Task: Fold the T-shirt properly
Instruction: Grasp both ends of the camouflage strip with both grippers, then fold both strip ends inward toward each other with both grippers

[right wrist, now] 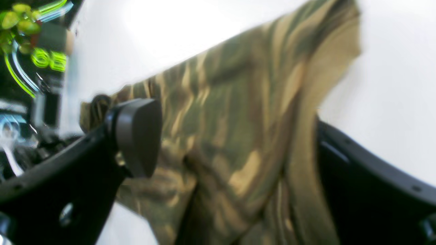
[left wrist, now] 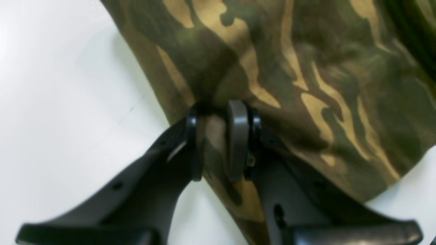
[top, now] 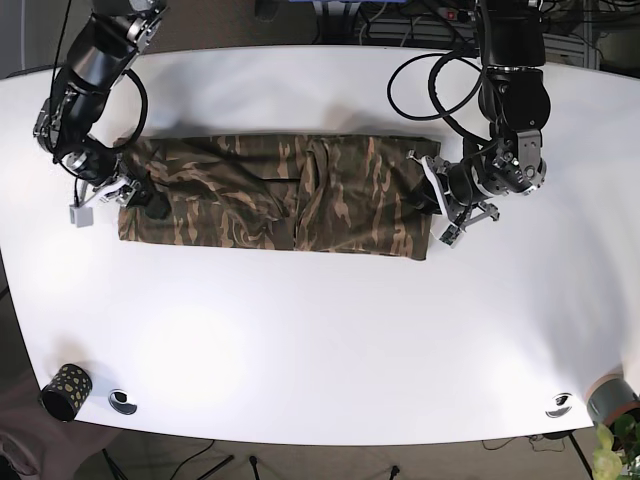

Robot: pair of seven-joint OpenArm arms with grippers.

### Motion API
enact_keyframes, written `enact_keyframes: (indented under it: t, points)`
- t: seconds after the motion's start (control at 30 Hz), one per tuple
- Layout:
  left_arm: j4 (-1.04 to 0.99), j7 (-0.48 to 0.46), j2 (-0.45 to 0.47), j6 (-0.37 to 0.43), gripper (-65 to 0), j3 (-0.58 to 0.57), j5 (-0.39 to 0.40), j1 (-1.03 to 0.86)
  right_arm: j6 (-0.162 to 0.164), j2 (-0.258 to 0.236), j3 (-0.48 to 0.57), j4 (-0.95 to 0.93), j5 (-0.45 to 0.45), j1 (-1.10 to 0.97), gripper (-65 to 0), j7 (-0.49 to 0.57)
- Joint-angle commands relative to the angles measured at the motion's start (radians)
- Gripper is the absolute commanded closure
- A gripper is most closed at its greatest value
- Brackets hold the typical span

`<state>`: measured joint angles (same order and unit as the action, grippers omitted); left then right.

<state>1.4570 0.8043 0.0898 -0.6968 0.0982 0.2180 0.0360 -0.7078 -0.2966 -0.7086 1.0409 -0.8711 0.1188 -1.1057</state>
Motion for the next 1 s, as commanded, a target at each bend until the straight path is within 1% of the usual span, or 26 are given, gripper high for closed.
enact_keyframes:
  t: [0.0,0.07,0.13,0.2,0.23,0.27,0.33,0.4,0.43,0.57,0.73,0.8,0.97]
  points:
    - [0.007,-0.013,0.003,-0.001,-10.8,0.001,0.010,0.012,0.010,0.017,0.020,0.092,0.037,-0.018,-50.1,-0.050]
    - [0.001,-0.013,0.003,-0.001,-10.8,0.001,0.010,0.011,0.010,0.035,0.034,0.177,0.037,-0.041,-48.2,-0.052]
    - [-0.009,-0.013,0.003,-0.001,-10.8,0.001,0.010,0.011,0.010,0.037,0.037,0.215,0.037,-0.052,-43.4,-0.052]
    - [-0.025,-0.013,0.003,-0.001,-10.8,0.001,0.010,0.011,0.010,0.047,0.039,0.241,0.039,-0.058,-32.3,-0.052]
    - [-0.028,-0.013,0.003,-0.001,-10.8,0.001,0.010,0.011,0.010,0.049,0.036,0.246,0.039,-0.058,-27.9,-0.052]
    - [-0.031,-0.013,0.003,-0.001,-10.8,0.001,0.010,0.011,0.010,0.050,0.033,0.247,0.039,-0.058,-21.7,-0.050]
    - [-0.032,-0.013,0.003,-0.001,-10.8,0.001,0.008,0.011,0.010,0.047,0.034,0.247,0.039,-0.057,-11.6,-0.049]
    - [-0.032,-0.013,0.003,-0.001,-10.8,0.001,0.010,0.009,0.010,0.046,0.034,0.275,0.039,-0.055,-2.5,-0.049]
    - [-0.032,-0.013,0.003,-0.001,-10.8,-0.001,0.010,0.009,0.010,0.046,0.034,0.293,0.039,-0.058,-0.6,-0.049]
    - [-0.032,-0.013,-0.017,-0.001,-10.8,-0.031,0.007,0.008,0.010,0.046,0.040,0.405,0.039,-0.063,0.0,-0.055]
    - [-0.034,-0.013,-0.063,-0.001,-10.8,-0.051,0.004,0.008,0.010,0.049,0.045,0.559,0.037,-0.084,0.0,-0.083]
    - [-0.034,-0.013,-0.080,-0.001,-10.8,-0.067,0.004,0.008,0.010,0.050,0.071,0.603,0.034,-0.087,0.0,-0.083]
    - [-0.034,-0.013,-0.135,-0.001,-10.8,-0.116,0.004,0.012,0.010,0.052,0.192,0.735,0.033,-0.101,0.0,-0.083]
